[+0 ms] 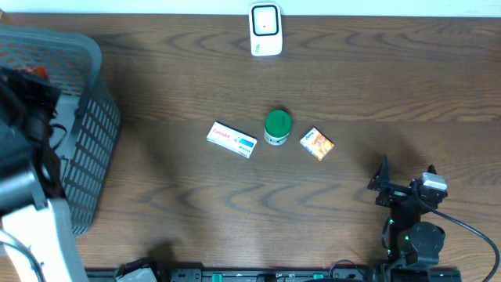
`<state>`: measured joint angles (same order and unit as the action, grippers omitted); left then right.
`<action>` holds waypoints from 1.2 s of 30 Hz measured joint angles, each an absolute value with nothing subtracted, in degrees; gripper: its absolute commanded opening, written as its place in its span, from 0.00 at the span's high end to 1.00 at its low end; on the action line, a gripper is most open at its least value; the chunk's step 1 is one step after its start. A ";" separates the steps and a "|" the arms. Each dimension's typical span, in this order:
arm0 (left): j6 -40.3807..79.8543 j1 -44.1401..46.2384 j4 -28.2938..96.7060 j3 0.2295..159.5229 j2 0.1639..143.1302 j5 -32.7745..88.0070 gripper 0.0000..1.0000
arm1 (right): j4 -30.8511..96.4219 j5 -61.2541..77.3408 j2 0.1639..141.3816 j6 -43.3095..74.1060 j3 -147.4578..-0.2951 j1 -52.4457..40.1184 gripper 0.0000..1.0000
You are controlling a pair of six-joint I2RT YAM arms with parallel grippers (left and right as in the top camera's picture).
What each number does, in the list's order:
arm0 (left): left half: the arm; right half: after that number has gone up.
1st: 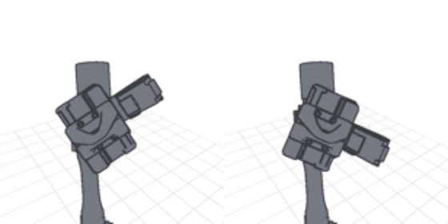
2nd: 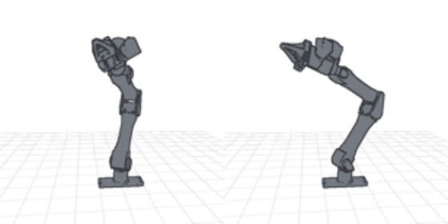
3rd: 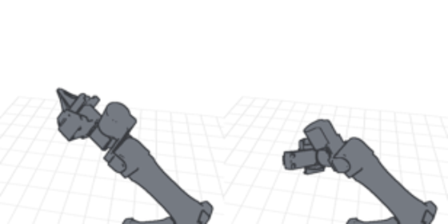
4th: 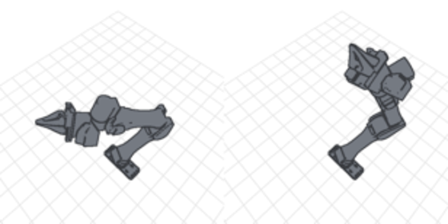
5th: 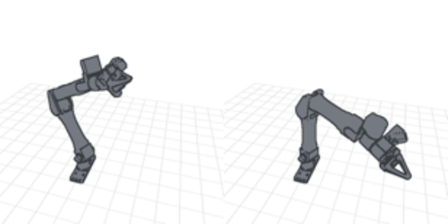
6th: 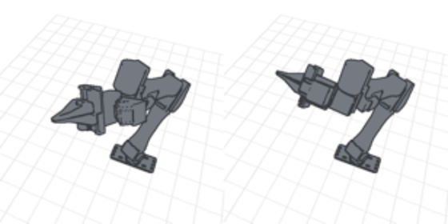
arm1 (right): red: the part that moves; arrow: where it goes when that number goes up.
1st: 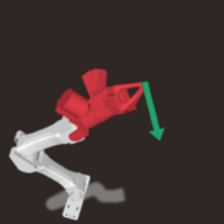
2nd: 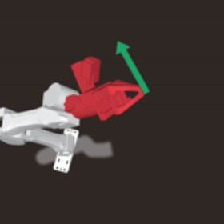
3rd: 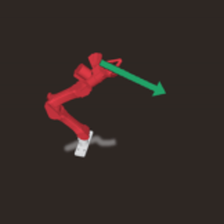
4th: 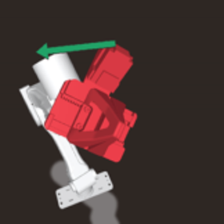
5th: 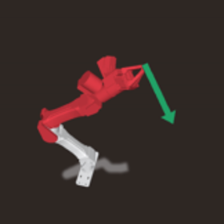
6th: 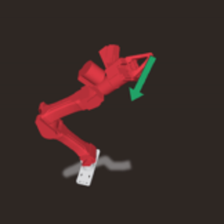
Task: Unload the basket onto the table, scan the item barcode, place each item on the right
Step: 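Reach into the basket and grasp the red Top chocolate bar, then carry the Top bar past the scanner and drop it on the right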
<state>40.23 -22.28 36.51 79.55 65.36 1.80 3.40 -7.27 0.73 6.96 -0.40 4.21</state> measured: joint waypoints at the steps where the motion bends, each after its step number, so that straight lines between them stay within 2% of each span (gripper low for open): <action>1: 39.53 -20.16 36.99 79.55 63.90 3.88 0.93 | 3.38 -7.31 0.73 6.94 -0.40 4.21 0.01; 4: 36.69 -13.32 37.95 79.48 63.55 8.67 0.93 | 3.40 -7.29 0.73 6.96 -0.40 4.21 0.01; 7: 32.73 -2.15 40.14 78.30 66.78 11.18 0.93 | 3.40 -7.31 0.73 6.96 -0.40 4.21 0.01; 12: 27.35 17.08 40.49 76.86 80.03 13.45 0.93 | 3.38 -7.31 0.73 6.96 -0.40 4.21 0.01; 21: 25.39 38.57 32.05 76.36 93.58 14.31 0.93 | 3.40 -7.29 0.73 6.96 -0.40 4.21 0.01; 24: 25.74 42.30 28.97 76.36 93.65 16.97 0.93 | 3.40 -7.29 0.73 6.96 -0.40 4.21 0.01; 28: 29.06 44.21 20.10 76.31 93.62 26.63 0.92 | 3.40 -7.29 0.73 6.96 -0.40 4.21 0.01; 36: 47.24 40.71 8.88 76.31 93.78 40.80 0.92 | 3.40 -7.29 0.73 6.96 -0.40 4.21 0.01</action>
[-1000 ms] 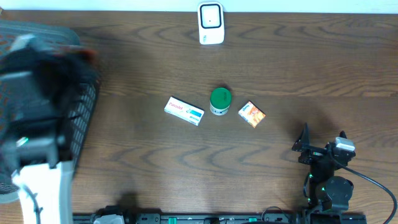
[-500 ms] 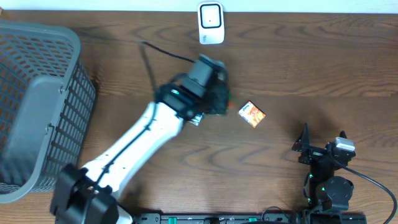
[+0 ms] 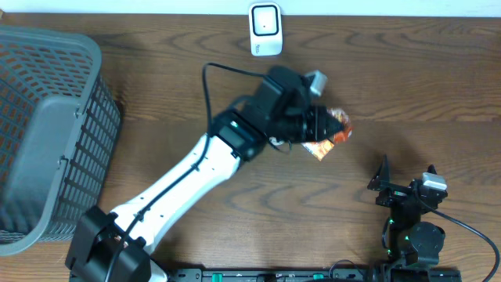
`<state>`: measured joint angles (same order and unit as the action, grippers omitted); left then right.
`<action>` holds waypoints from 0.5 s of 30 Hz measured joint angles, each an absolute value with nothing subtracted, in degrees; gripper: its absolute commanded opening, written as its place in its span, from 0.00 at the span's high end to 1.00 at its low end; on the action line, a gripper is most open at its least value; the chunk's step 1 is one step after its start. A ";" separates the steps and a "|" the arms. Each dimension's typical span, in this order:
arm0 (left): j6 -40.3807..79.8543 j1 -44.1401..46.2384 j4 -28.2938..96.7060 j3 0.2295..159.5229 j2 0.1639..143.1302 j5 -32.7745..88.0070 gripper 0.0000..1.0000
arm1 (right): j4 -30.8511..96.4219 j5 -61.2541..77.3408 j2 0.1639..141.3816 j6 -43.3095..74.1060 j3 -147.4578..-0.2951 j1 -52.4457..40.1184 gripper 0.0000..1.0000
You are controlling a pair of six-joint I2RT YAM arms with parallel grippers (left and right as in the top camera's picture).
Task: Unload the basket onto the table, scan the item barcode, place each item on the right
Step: 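Carry the Top bar past the scanner and drop it on the right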
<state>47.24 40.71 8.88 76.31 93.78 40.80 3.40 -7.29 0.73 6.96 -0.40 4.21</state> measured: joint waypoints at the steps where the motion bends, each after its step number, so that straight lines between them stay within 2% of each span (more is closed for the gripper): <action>1: 49.74 39.57 6.63 76.31 94.04 42.70 0.93 | 3.40 -7.29 0.73 6.94 -0.40 4.21 0.01; 10: 75.72 35.59 -20.08 76.34 108.25 59.99 0.92 | 3.42 -7.31 0.73 6.94 -0.40 4.21 0.01; 14: 84.88 35.11 -26.20 76.31 113.58 64.51 0.92 | 3.40 -7.31 0.73 6.94 -0.40 4.21 0.01; 15: 86.80 34.87 -27.07 76.31 114.50 65.14 0.83 | 3.40 -7.31 0.73 6.96 -0.40 4.21 0.01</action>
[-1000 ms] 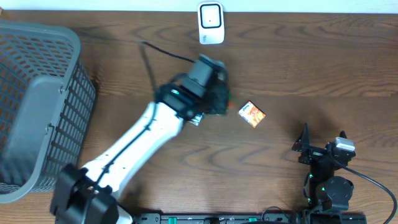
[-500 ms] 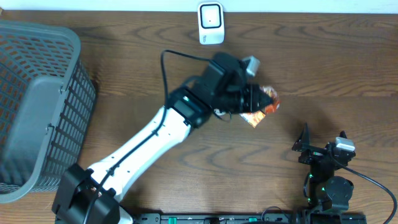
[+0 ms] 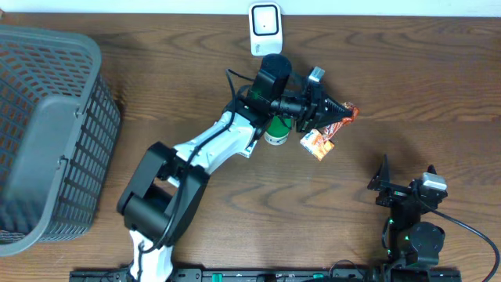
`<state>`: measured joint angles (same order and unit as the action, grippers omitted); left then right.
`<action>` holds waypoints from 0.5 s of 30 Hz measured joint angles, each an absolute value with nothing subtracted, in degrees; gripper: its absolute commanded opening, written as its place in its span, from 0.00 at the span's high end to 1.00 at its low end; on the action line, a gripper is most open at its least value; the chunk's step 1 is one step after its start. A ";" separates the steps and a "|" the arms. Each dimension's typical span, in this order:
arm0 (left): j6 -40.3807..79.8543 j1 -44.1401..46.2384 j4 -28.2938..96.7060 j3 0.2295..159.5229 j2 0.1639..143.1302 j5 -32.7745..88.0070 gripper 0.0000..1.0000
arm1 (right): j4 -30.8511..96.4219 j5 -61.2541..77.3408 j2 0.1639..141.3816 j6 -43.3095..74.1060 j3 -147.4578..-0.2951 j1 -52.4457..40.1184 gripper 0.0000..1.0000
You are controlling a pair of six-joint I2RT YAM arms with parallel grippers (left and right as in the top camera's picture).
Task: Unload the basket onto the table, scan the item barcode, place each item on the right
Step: 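Carry the Top bar past the scanner and drop it on the right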
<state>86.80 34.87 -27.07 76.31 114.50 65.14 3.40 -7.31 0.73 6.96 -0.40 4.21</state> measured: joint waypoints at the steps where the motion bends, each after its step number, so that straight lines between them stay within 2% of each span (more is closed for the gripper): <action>1: 88.79 34.50 -27.29 76.31 115.46 65.89 0.54 | 3.40 -7.29 0.73 6.96 -0.40 4.21 0.01; 2: 90.37 34.13 -27.31 76.31 116.11 66.50 0.43 | 3.40 -7.29 0.73 6.96 -0.40 4.21 0.01; 3: 90.87 33.93 -27.31 76.29 116.40 66.92 0.25 | 3.40 -7.29 0.73 6.94 -0.40 4.21 0.01; 4: 92.18 33.78 -27.42 76.29 116.53 67.33 0.18 | 3.40 -7.31 0.73 6.96 -0.40 4.21 0.01; 10: 96.86 33.45 -28.86 76.29 116.53 68.69 0.16 | 3.40 -7.29 0.73 6.96 -0.40 4.21 0.01; 15: 99.63 30.96 -42.09 76.25 116.53 69.19 0.15 | 3.40 -7.31 0.73 6.96 -0.40 4.21 0.01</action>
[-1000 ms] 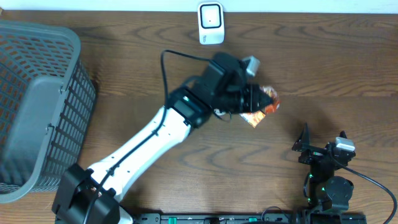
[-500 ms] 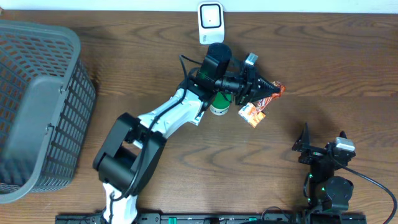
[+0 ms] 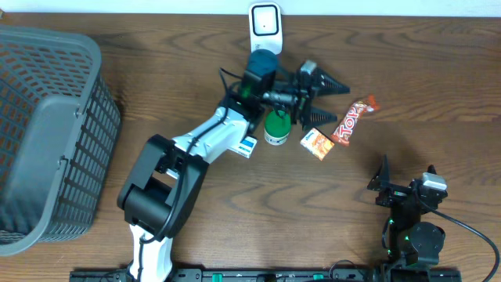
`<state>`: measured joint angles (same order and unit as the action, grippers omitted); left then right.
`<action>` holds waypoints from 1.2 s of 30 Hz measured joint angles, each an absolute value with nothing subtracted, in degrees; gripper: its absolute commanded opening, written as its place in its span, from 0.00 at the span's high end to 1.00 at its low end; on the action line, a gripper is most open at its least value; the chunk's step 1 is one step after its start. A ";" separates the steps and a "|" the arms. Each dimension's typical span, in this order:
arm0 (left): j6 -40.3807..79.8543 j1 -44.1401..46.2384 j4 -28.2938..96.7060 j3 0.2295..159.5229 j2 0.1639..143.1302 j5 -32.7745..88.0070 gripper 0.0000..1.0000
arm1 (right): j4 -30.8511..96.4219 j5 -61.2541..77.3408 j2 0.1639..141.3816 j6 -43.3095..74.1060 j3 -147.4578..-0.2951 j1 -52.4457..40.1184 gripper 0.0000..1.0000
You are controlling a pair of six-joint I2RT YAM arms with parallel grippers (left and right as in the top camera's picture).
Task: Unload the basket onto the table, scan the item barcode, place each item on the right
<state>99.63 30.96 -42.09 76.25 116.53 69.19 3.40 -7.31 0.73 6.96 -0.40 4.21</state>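
An orange snack bar (image 3: 354,120) lies flat on the wood table, just right of my left gripper (image 3: 326,99). That gripper is open, its two fingers spread and nothing between them; the bar is beyond its tips. The white barcode scanner (image 3: 264,29) stands at the table's far edge, behind the left arm. My right gripper (image 3: 381,175) rests at the lower right, away from everything, and its jaws cannot be made out.
A green-lidded jar (image 3: 275,125) and a small orange box (image 3: 317,144) sit just under the left gripper. A white and blue box (image 3: 248,146) is mostly hidden by the arm. A large grey basket (image 3: 47,125) fills the left side.
The left gripper was shut on the orange bar and is now open. The bar lies on the table, slightly further right, and the gripper has pulled back a little toward the scanner.
At first the left arm was over the basket at far left, and only the two boxes and the jar lay mid-table. Then the arm reached over the middle with the orange bar in its gripper. It still held the bar near the orange box; now the bar lies loose there.
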 measured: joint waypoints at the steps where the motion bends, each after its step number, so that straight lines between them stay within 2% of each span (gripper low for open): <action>1: 99.96 30.30 -45.47 76.23 116.55 69.30 0.15 | 3.38 -7.31 0.75 6.94 -0.40 4.21 0.01; 4: 100.53 28.34 -54.30 76.25 116.55 69.60 0.15 | 3.40 -7.29 0.73 6.96 -0.40 4.21 0.01; 7: 98.61 27.09 -57.19 76.29 116.55 70.06 0.15 | 3.40 -7.29 0.73 6.96 -0.40 4.21 0.01; 13: 88.77 25.61 -46.26 79.31 116.57 70.39 0.15 | 3.40 -7.29 0.73 6.94 -0.40 4.21 0.01; 19: 85.03 24.45 -44.10 87.53 116.14 70.59 0.15 | 3.40 -7.29 0.73 6.96 -0.40 4.21 0.01; 24: 83.57 27.20 -41.74 88.90 109.84 70.43 0.15 | 3.40 -7.31 0.73 6.94 -0.40 4.21 0.01; 26: 80.77 28.67 -35.83 89.21 106.04 69.65 0.15 | 3.38 -7.31 0.73 6.96 -0.40 4.21 0.01; 30: 67.96 30.41 -3.20 91.05 95.72 58.65 0.15 | 3.42 -7.31 0.67 6.96 -0.40 4.19 0.01; 33: 55.77 30.61 17.08 90.98 88.86 41.23 0.14 | 3.40 -7.31 0.73 6.94 -0.40 4.21 0.01; 36: 47.64 31.22 29.02 91.05 84.01 26.44 0.14 | 3.40 -7.27 0.73 6.94 -0.40 4.21 0.01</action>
